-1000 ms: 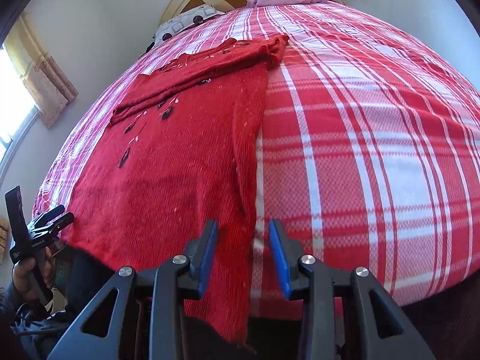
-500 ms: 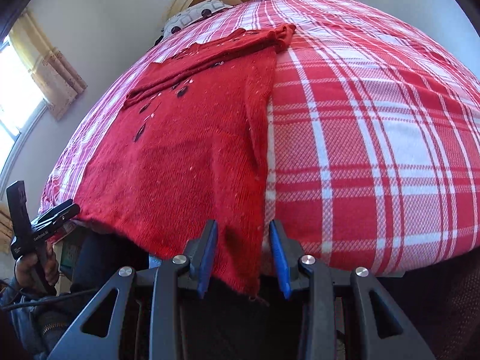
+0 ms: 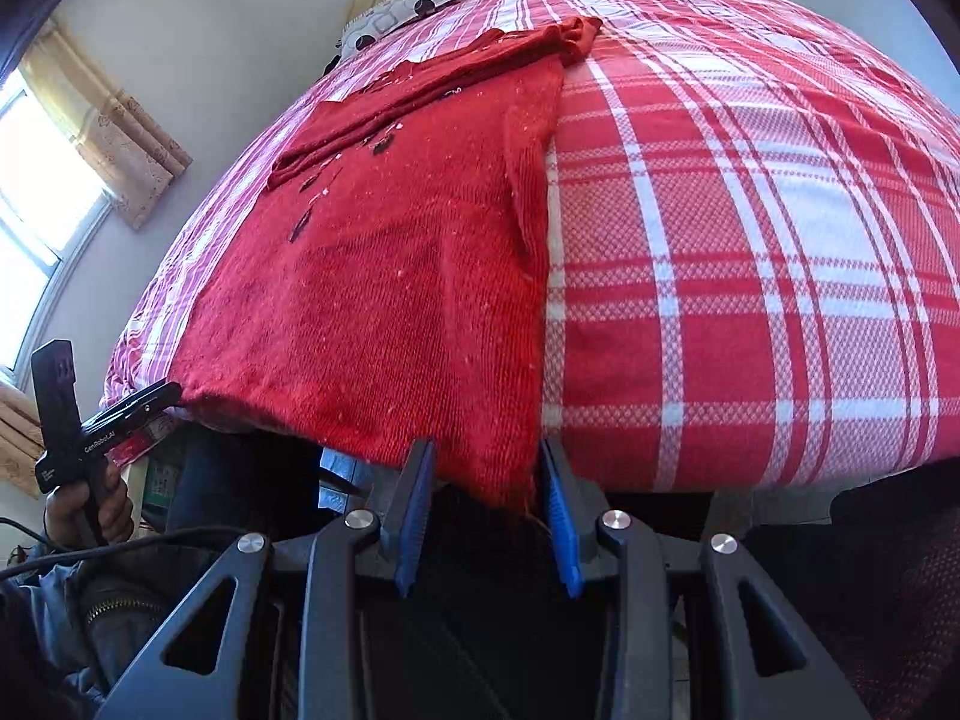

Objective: Fold small clothes
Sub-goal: 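Move both grippers to the sweater hem and close them on it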

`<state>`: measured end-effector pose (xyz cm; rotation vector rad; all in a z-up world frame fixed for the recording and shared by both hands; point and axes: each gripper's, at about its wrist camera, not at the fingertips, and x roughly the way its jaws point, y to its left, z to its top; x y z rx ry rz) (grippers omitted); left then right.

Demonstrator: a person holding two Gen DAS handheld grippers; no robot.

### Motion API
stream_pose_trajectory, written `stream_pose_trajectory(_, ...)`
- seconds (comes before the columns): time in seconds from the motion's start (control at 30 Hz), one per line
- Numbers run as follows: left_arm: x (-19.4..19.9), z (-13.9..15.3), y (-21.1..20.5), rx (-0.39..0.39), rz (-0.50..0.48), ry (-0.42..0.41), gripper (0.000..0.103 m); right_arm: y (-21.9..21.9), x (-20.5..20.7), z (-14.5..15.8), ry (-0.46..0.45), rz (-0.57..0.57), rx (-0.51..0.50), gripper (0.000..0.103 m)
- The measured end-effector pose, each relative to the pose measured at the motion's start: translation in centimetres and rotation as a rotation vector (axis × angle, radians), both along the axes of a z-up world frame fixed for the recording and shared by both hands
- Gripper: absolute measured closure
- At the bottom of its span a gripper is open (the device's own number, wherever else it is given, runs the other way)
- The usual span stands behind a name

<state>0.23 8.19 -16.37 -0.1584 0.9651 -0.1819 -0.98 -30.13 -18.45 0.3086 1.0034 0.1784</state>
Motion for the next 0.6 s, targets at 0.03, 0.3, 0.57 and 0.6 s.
stream_pose_trajectory(0.03, 0.0, -0.1, 0.0, 0.000, 0.000, 0.004, 0.055, 0.0, 0.1, 0.0, 0.000, 0.003, 0.009, 0.066)
stream_pose_trajectory(0.3, 0.1, -0.4, 0.7, -0.043, 0.012, 0.006, 0.061, -0.7, 0.0, 0.3, -0.023, -0.008, 0.072, 0.066)
stream_pose_trajectory(0.57, 0.0, -0.5, 1.6, -0.104, 0.024, -0.009, 0.068, -0.8, 0.1, -0.3, -0.009, -0.009, 0.046, 0.089)
stream_pose_trajectory(0.6, 0.0, -0.5, 1.8, -0.115, 0.026, -0.010, 0.072, -0.9, 0.1, -0.3, -0.013, -0.011, 0.052, 0.090)
